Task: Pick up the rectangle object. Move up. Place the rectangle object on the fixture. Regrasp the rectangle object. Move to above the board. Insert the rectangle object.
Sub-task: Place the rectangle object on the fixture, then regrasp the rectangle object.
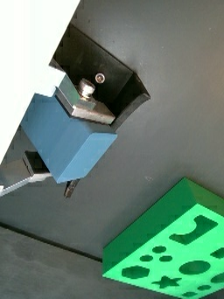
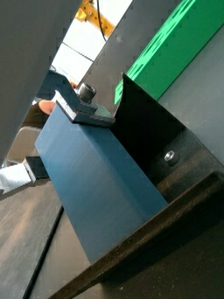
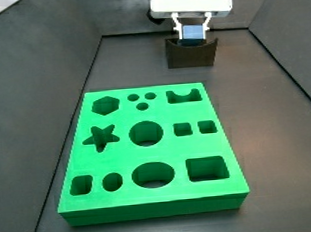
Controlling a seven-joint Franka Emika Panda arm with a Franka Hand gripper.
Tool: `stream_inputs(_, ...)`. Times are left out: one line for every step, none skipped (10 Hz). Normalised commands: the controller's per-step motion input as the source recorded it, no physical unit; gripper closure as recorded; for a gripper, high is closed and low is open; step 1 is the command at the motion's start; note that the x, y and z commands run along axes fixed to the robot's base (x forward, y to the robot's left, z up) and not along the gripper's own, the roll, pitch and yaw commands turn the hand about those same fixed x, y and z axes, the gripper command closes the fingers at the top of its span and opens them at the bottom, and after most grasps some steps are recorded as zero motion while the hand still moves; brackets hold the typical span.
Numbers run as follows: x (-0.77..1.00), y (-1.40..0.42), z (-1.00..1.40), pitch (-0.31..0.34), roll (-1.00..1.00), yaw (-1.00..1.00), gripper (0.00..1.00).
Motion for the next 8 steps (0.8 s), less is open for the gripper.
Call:
stream_inputs(0.07,0.10,-0.42,-0.064,-0.12,-0.10,1.00)
stream_inputs(0.07,0.10,-0.42,-0.064,-0.12,-0.06,1.00)
stream_inputs(0.07,0.10,-0.42,-0.064,-0.12,-0.05,1.00)
stream_inputs(0.00,-0.50,-0.17,0.000,0.00,0.00,1.00)
stream_inputs(0.00,0.00,0.00,0.000,0.00,0.00,0.00)
stream_inputs(0.00,0.00,1.00,0.056,-0.01,-0.01,0.00)
stream_inputs(0.00,0.00,1.00,0.055,-0.01,-0.01,0.00)
stream_inputs(-0.02,0.00,1.00,0.059,0.02,-0.01,0.00)
